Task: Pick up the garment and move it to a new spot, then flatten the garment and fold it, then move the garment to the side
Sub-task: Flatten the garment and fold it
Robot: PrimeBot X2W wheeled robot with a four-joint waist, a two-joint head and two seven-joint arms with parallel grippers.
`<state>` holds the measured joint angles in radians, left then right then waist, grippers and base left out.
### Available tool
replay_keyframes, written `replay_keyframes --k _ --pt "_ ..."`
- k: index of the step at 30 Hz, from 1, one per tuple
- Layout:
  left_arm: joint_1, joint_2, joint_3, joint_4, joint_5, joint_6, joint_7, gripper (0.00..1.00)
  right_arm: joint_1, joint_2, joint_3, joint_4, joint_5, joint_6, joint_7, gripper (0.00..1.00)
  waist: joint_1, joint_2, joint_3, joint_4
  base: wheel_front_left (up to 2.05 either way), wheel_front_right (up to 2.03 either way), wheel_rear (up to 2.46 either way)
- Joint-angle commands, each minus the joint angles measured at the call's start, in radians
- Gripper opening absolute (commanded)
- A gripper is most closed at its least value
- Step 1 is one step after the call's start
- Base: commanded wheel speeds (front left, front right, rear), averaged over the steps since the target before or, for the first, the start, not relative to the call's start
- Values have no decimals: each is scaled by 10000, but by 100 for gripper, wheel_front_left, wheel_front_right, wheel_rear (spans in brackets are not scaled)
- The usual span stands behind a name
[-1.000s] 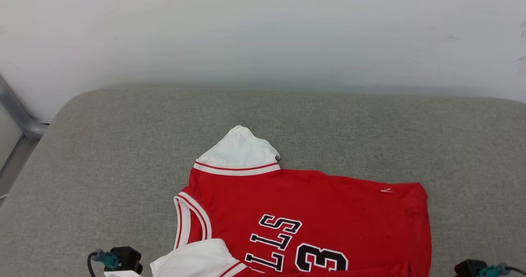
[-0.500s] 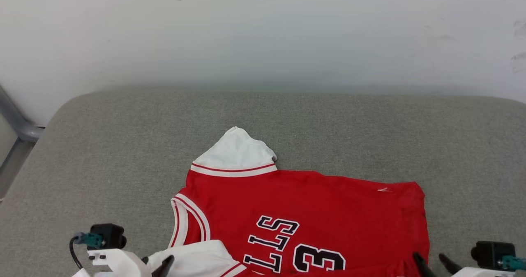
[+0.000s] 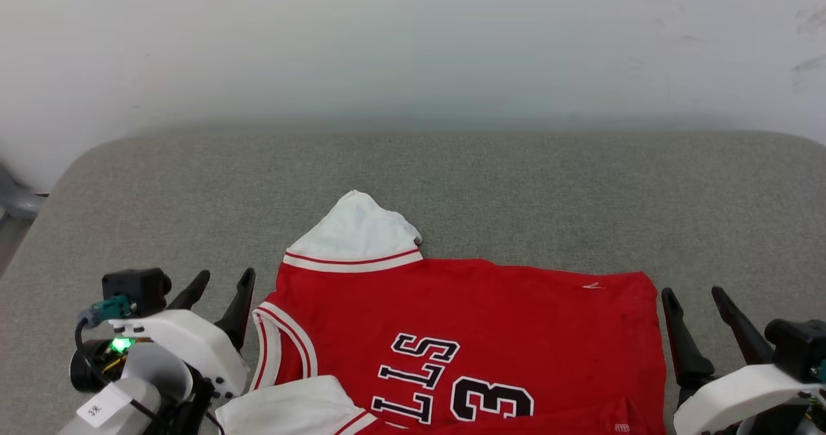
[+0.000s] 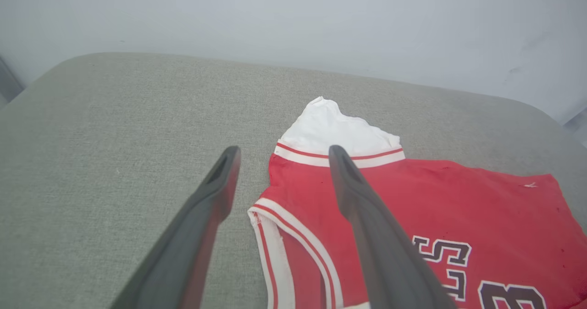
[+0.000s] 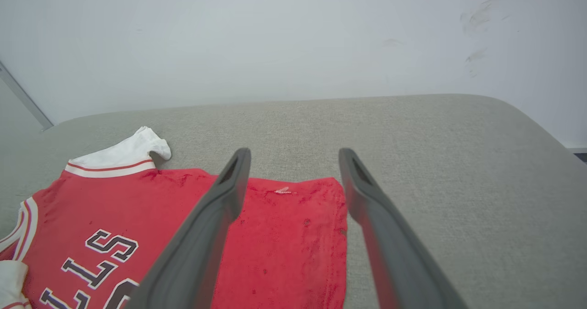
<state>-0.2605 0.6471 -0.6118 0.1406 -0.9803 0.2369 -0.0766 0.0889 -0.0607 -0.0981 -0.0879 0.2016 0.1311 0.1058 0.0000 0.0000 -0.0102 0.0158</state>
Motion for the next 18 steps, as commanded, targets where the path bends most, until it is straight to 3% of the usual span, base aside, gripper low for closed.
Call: replay_keyframes --k 1,11,18 --pt "-359 -92 27 79 72 -100 -63 100 -215 59 33 -251 -97 -9 -44 100 0 0 317 -191 0 0 0" --pt "-2690 46 10 942 197 -1161 793 100 -1280 116 540 -975 -349 -9 -108 100 0 0 2065 -1010 0 0 0" --pt "-4646 113 -122 2160 -288 -2304 2519 100 -1836 117 800 -818 -267 -9 -341 100 0 0 2984 -1541 0 0 0"
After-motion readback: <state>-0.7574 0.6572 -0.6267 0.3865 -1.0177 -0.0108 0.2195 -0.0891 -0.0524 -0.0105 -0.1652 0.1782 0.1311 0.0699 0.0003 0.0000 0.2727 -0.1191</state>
